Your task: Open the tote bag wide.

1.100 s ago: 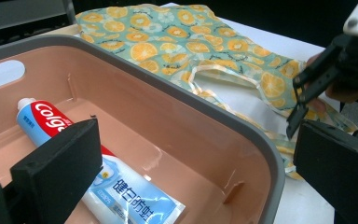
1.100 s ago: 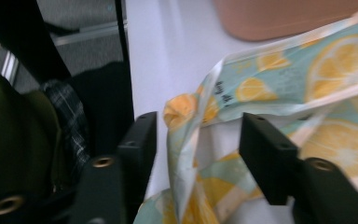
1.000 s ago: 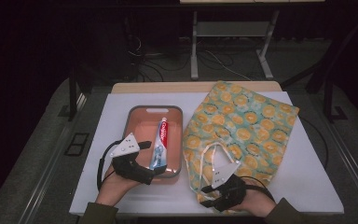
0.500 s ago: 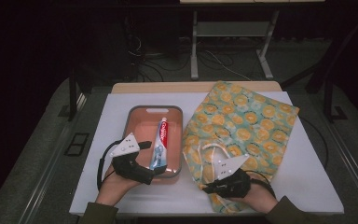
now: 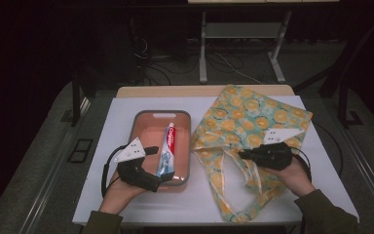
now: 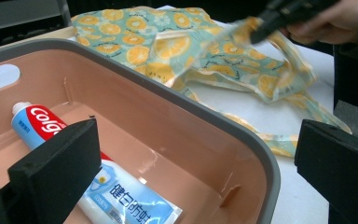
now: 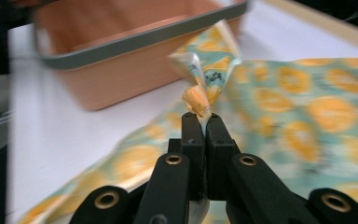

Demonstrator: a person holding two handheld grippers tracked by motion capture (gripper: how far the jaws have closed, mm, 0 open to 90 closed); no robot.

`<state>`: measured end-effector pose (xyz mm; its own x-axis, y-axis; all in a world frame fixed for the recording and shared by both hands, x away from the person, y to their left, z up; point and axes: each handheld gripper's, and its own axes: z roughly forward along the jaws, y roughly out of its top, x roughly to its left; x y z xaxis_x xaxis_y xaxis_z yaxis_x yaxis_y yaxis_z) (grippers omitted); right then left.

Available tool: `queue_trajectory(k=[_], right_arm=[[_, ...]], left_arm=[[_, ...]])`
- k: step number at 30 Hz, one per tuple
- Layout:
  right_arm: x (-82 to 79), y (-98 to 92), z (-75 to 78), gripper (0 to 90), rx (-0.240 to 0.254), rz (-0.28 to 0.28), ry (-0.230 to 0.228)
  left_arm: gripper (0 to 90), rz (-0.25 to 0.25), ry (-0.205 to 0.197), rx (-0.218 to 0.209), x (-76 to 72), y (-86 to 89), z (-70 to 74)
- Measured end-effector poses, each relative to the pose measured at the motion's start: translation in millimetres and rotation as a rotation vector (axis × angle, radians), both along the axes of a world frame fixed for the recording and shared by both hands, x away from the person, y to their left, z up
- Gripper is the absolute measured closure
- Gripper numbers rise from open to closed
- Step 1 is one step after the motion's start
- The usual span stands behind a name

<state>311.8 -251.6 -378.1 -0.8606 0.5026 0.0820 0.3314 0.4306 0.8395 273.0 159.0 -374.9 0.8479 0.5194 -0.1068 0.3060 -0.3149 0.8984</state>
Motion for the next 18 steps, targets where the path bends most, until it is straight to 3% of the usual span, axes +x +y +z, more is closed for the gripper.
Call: queue_trajectory(k=[2, 4, 5, 9, 11, 18], right_arm=[[13.6, -12.5, 3.6, 87.8, -0.006, -0.058, -0.015], [18.0, -17.0, 4.1, 87.8, -0.009, -0.075, -0.020], [26.1, -25.7, 4.4, 87.8, -0.014, -0.118, -0.024], [37.8, -39.2, 2.2, 87.7, -0.028, -0.173, -0.023], [48.7, -52.6, -3.6, 87.7, -0.034, -0.229, -0.012], [65.8, -75.5, -22.3, 87.7, -0.037, -0.318, 0.043]], left_arm=[[0.0, -0.004, -0.007, 0.001, -0.4, 0.1, 1.1], [0.0, -0.002, -0.012, -0.004, -0.8, 0.8, 2.0], [0.0, 0.000, -0.014, -0.007, -0.9, 1.3, 2.5], [0.0, 0.006, -0.021, -0.018, -1.0, 2.9, 3.3], [0.0, 0.006, -0.028, -0.031, -1.1, 2.7, 3.2], [0.0, -0.001, -0.018, -0.022, 0.8, 1.5, 1.6]])
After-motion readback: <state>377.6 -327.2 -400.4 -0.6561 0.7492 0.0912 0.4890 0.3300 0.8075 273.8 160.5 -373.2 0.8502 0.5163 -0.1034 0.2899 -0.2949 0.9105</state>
